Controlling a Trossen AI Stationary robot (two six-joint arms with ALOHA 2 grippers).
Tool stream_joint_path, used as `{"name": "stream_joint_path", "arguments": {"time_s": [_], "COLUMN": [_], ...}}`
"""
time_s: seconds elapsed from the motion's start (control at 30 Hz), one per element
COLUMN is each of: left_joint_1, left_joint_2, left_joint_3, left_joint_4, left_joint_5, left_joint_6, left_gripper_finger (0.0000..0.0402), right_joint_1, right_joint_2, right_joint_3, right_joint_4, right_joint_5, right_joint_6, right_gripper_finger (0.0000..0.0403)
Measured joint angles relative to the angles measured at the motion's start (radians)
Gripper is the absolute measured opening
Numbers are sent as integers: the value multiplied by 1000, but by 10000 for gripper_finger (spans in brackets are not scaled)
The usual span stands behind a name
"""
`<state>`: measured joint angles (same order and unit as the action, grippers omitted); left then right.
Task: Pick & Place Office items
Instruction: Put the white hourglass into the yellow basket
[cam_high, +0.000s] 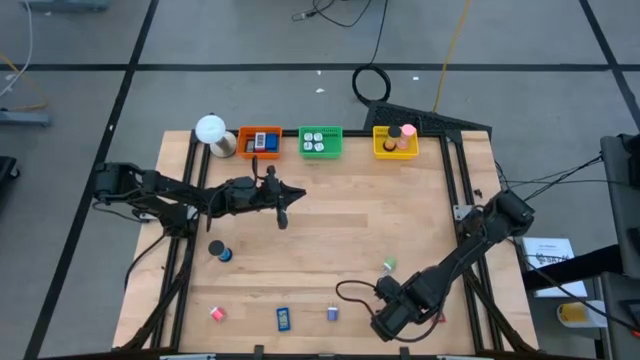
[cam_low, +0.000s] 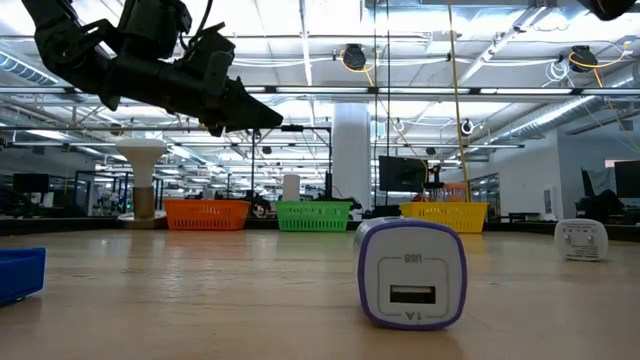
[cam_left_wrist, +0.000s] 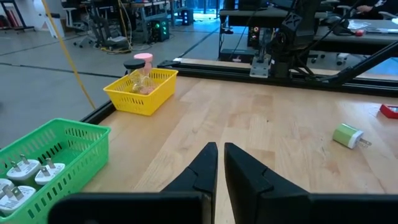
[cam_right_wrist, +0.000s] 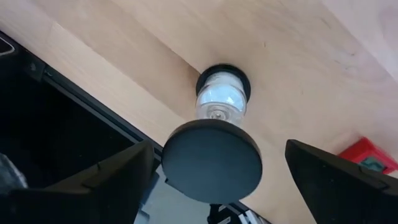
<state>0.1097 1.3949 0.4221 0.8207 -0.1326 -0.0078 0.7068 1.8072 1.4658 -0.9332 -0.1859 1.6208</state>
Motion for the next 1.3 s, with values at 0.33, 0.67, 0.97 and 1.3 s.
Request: {"name": "stream_joint_path", "arguments": {"time_s": [0.33,0.67,0.97,1.3], "left_joint_1": [0,0,0,0], "left_joint_2": [0,0,0,0], "left_joint_3": [0,0,0,0], "left_joint_4": [0,0,0,0], "left_joint_5": [0,0,0,0], "left_joint_6": [0,0,0,1], "left_gripper_finger": [33,33,33,33], "right_joint_1": [-9,-50,-301,-841], "right_joint_2": [5,-75,-235,-239], "right_joint_3": [0,-1,0,0], "right_joint_4": [-21,-29,-277,-568], "right_joint_5": [-2,1,0,112], "right_joint_6": [-19,-49,-349,-1143], "right_gripper_finger": [255,207,210,211]}}
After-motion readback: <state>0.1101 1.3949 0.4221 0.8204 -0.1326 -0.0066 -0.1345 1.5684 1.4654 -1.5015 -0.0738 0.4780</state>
